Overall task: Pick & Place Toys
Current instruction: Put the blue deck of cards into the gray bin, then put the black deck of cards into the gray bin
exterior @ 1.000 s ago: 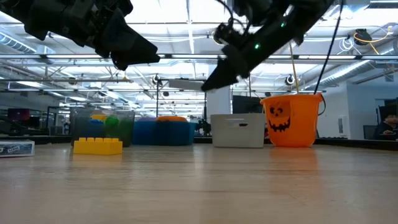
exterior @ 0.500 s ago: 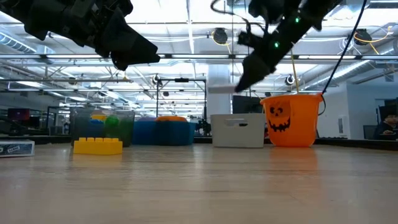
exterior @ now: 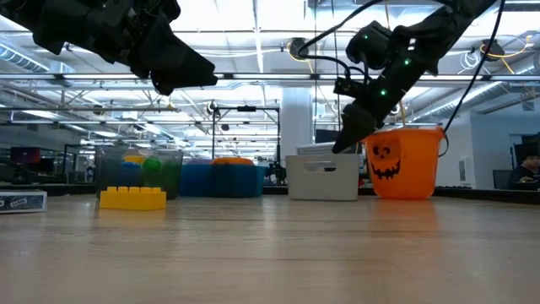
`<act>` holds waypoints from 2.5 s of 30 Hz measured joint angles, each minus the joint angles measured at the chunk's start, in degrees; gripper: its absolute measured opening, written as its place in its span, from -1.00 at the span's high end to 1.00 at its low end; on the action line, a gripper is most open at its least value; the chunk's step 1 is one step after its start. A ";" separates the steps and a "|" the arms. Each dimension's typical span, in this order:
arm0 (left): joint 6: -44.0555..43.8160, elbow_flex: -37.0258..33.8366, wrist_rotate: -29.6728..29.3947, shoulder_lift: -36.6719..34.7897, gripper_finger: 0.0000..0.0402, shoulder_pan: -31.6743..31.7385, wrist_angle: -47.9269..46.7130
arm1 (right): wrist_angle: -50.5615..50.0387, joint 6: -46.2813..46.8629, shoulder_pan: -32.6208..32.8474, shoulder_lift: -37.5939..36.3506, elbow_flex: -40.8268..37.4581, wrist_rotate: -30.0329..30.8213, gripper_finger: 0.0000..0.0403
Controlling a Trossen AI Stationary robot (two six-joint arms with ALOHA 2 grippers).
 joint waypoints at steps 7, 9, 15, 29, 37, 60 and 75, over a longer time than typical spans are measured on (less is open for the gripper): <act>0.14 0.00 -0.02 0.00 0.15 0.00 0.00 | -0.17 -0.75 -1.06 0.00 -0.12 0.24 -0.55; 0.14 0.00 -0.02 0.00 0.15 0.00 -0.01 | -0.15 -0.91 -1.04 0.00 -0.12 0.22 -0.57; 0.14 0.00 -0.04 0.00 0.15 0.00 -0.02 | -0.17 -0.87 -1.04 0.00 -0.12 0.24 -0.62; 0.11 0.00 -0.05 0.01 0.15 0.00 -0.04 | 0.65 -2.10 -0.84 -0.44 -0.12 0.22 -0.61; 0.10 0.00 -0.07 0.00 0.15 0.00 -0.04 | 1.74 -2.08 -0.64 -0.66 -0.12 0.19 -0.62; 0.08 0.00 -0.04 0.00 0.15 0.00 -0.13 | 4.15 -3.17 -0.65 -0.63 -0.12 0.24 -0.62; 0.08 0.00 -0.04 0.00 0.15 0.00 -0.19 | 5.86 -3.45 -0.65 -0.63 -0.12 0.24 -0.97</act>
